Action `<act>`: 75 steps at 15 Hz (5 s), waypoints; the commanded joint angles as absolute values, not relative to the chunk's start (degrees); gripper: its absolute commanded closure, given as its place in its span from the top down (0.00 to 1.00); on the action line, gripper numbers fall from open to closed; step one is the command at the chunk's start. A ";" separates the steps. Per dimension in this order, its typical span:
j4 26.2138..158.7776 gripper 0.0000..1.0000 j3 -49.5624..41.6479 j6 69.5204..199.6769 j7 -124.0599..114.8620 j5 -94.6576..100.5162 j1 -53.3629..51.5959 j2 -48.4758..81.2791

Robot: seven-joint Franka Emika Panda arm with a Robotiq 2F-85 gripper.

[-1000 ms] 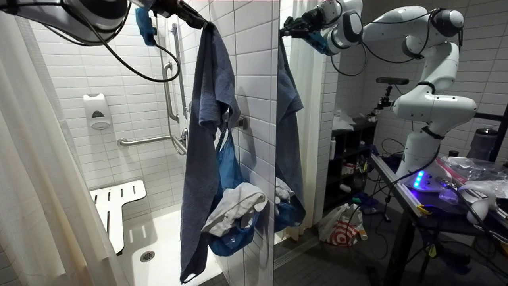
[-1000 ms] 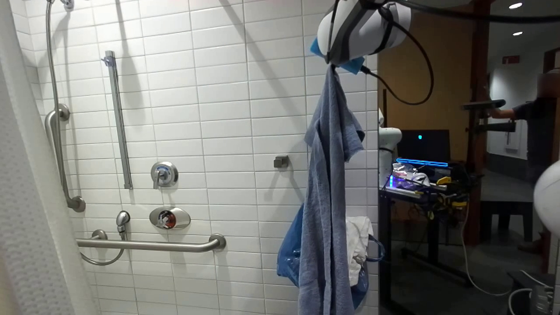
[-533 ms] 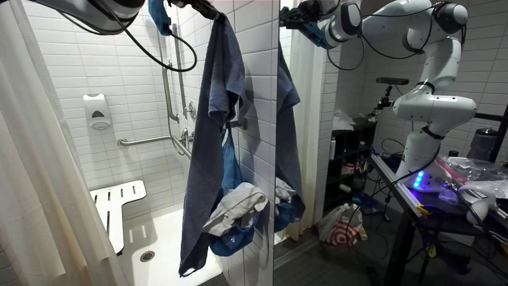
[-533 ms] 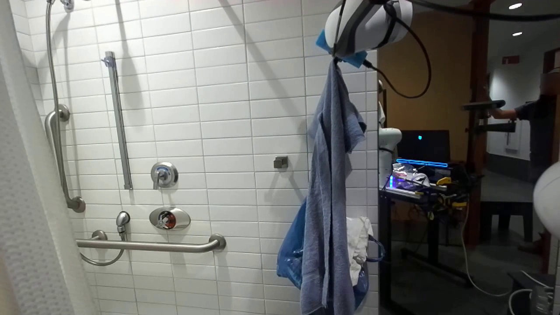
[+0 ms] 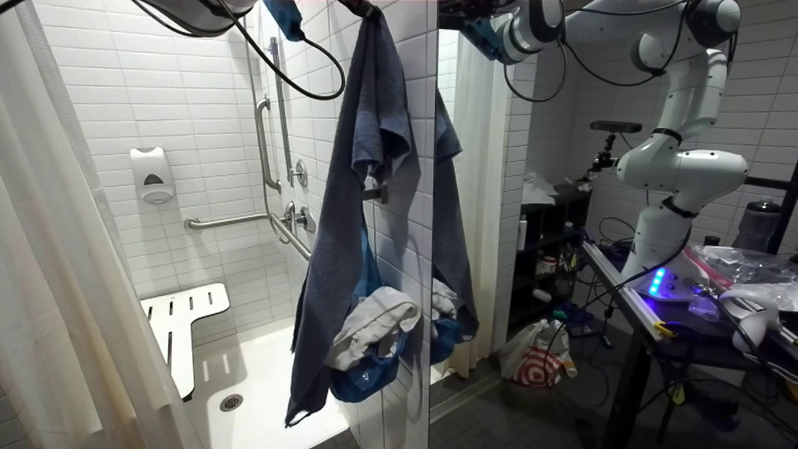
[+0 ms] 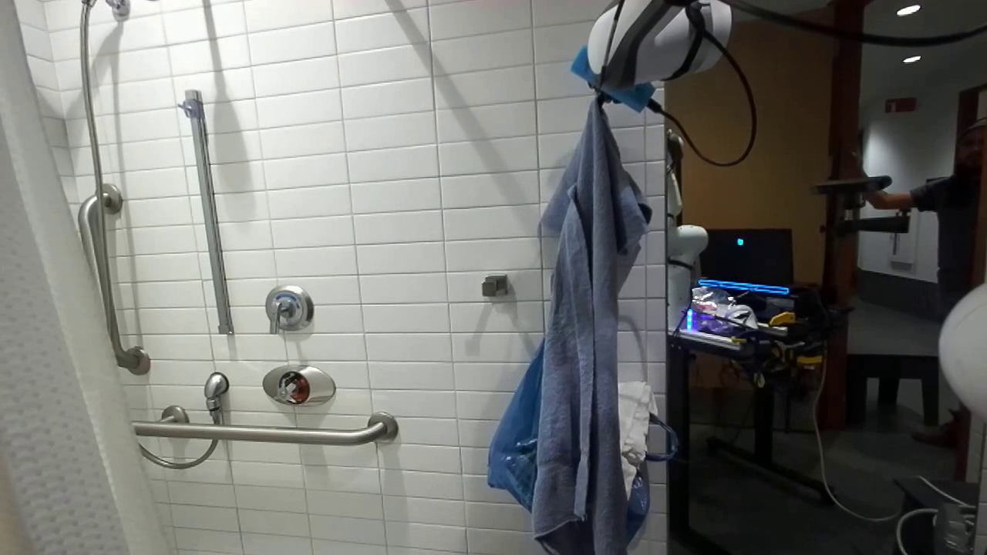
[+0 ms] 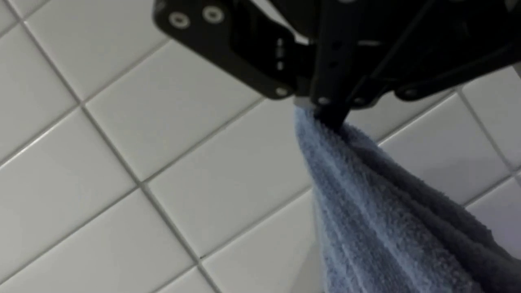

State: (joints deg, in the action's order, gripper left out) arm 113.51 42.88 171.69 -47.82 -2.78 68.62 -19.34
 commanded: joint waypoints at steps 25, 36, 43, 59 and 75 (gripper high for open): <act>83.30 0.00 50.20 160.90 -34.56 1.12 65.80 3.05; 83.66 0.00 49.20 159.75 -36.54 4.82 65.83 3.10; 85.68 0.00 18.81 159.75 -35.48 -0.13 37.45 1.79; 93.74 0.00 16.27 160.21 -39.51 0.37 39.23 -2.45; 98.03 0.00 11.65 158.44 -40.26 -5.72 39.41 -5.36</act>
